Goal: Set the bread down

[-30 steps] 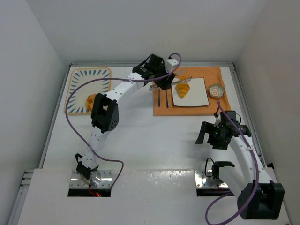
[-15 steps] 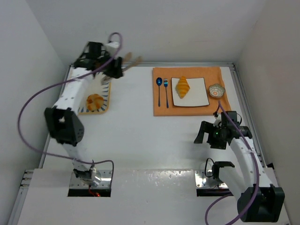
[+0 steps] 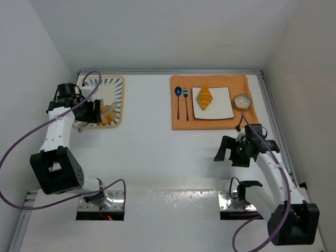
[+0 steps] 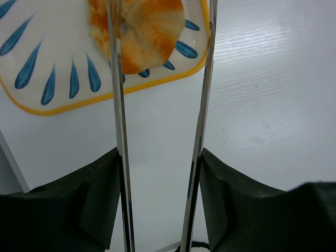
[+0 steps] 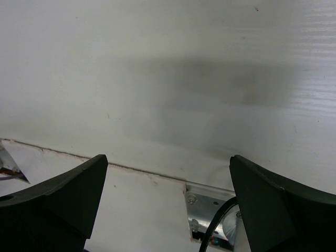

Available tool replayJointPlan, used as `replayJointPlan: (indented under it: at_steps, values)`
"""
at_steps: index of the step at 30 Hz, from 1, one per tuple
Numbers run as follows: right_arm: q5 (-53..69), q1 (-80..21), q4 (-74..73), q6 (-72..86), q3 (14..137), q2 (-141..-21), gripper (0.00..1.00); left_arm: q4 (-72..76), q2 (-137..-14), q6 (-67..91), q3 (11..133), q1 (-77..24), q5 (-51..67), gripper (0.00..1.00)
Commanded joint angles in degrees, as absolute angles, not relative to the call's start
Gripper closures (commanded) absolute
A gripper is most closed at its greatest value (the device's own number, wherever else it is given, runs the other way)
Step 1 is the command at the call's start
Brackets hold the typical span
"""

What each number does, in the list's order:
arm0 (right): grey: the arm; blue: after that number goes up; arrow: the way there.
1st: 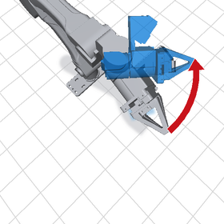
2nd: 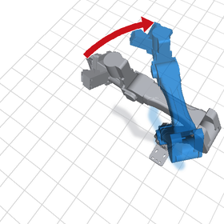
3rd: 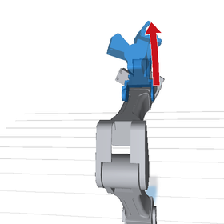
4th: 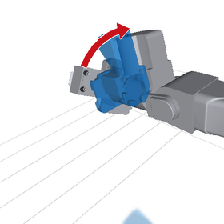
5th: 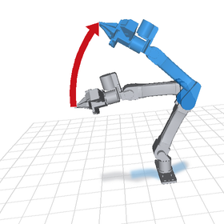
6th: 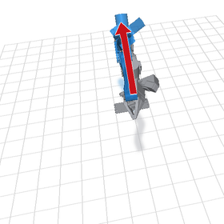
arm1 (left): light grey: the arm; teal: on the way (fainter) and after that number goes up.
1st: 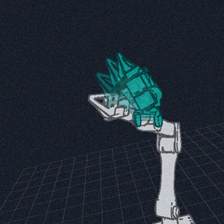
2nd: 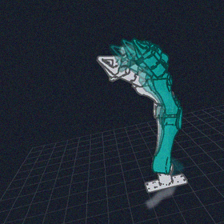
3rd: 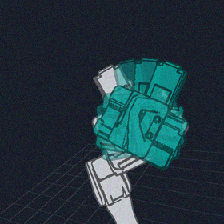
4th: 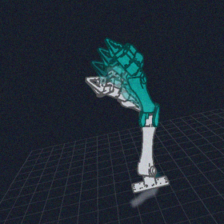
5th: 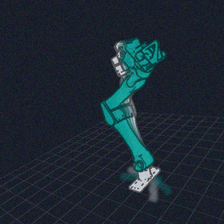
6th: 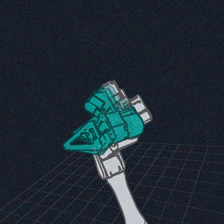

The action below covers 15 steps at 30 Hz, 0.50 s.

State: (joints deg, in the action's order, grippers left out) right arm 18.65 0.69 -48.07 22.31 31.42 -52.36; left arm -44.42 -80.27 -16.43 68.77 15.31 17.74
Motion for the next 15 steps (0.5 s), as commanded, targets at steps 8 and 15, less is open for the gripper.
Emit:
replayJointPlan:
  at_steps: [8,15]
  values:
    - [18.4,0.4,-47.5,23.1,31.2,-49.0,0.00,-40.3,-80.6,-15.3,65.0,17.7,21.2,0.40]
    - [19.1,0.4,-47.2,24.4,31.3,-48.8,0.00,-40.3,-78.2,-14.2,62.6,17.7,18.5,0.40]
